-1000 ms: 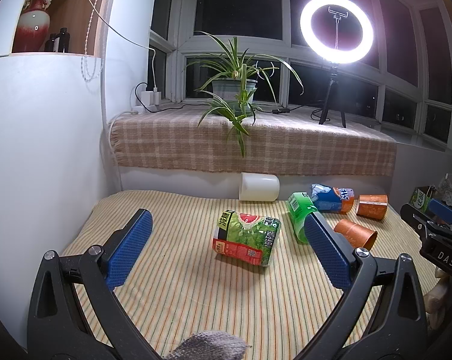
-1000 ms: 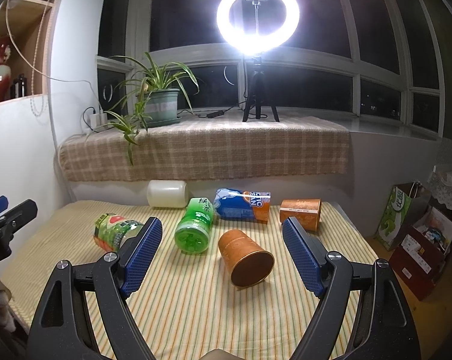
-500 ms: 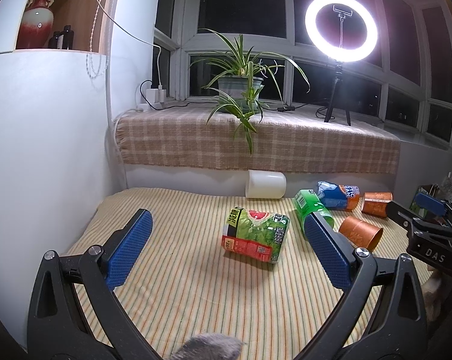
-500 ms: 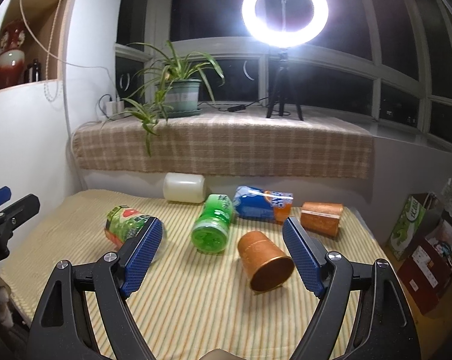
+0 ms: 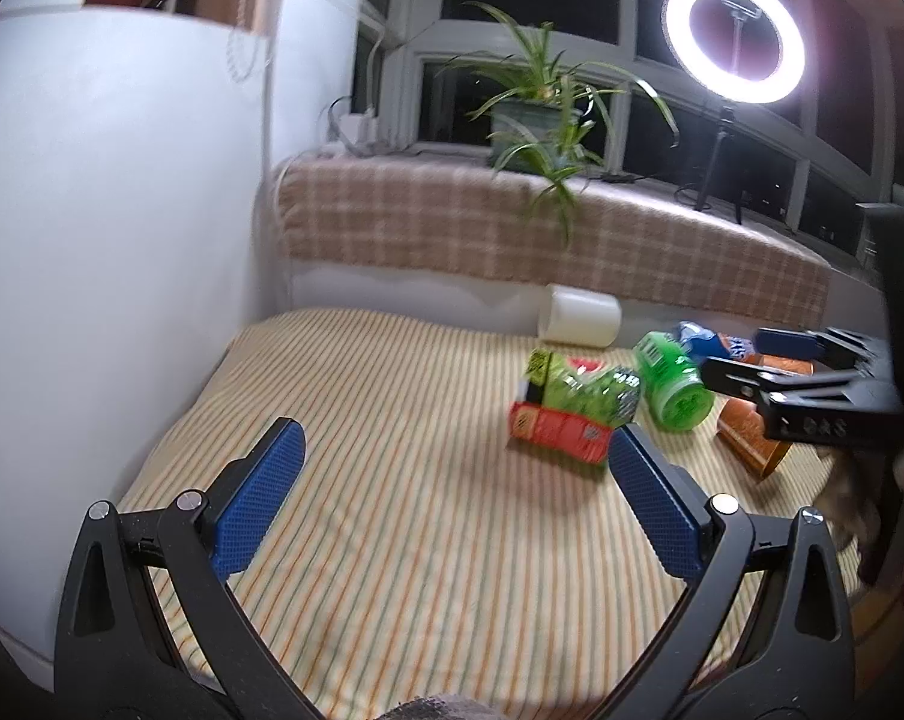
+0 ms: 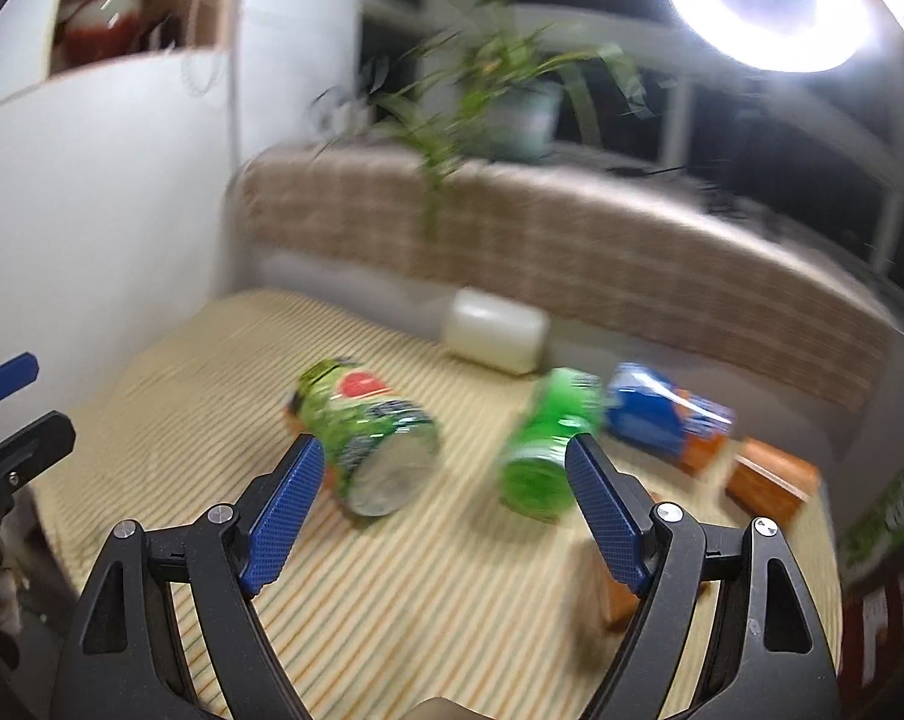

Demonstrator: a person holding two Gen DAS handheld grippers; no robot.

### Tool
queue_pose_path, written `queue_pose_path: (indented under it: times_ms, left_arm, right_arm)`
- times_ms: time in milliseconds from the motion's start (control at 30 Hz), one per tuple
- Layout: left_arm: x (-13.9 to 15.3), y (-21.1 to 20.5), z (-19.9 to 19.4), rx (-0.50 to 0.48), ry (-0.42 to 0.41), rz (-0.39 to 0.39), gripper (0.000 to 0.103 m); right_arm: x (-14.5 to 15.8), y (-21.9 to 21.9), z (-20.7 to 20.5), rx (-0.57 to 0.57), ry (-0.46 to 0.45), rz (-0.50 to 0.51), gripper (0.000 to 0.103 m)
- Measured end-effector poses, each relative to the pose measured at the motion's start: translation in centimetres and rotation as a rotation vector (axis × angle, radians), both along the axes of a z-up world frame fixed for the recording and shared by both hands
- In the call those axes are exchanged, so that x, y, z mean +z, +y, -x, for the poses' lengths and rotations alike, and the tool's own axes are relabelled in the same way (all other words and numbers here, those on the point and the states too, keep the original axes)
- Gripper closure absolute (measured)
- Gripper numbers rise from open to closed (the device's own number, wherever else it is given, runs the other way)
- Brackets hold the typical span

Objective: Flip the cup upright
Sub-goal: 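Reach the right tool to the lying grapefruit bottle and close on it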

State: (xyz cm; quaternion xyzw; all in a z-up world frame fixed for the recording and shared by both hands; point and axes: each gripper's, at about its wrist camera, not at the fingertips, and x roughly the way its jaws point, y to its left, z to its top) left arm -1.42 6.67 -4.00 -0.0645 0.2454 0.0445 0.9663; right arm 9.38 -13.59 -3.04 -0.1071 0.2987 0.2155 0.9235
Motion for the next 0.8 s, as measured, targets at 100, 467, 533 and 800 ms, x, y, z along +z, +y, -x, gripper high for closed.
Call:
queue_pose_path:
  times_ms: [100,467,533,800]
  left_arm:
    - [-0.8,1.3,0.8,0.024,0.016,0.016,0.0]
    - [-2.3,4.6,2.4,0.102,0.047,0.06,0.0]
    - [-2.4,5.0,2.6,0.108,0.046,0.062,0.0]
    - [-2.6,5.7,2.7,0.121,0.051,0.072,0.0]
  right_arm:
    - [-0.7,2.5,-2.2,0.097,0.081,0.082,0.021]
    - [-3.7,9.9,-6.4,0.32,0.241,0.433,0.021]
    - [-4.4,10.7,-7.3,0.338,0.275,0.479,0.021]
    - [-6.6,11.7,-9.5,0.331,0.328,0.592,0.021]
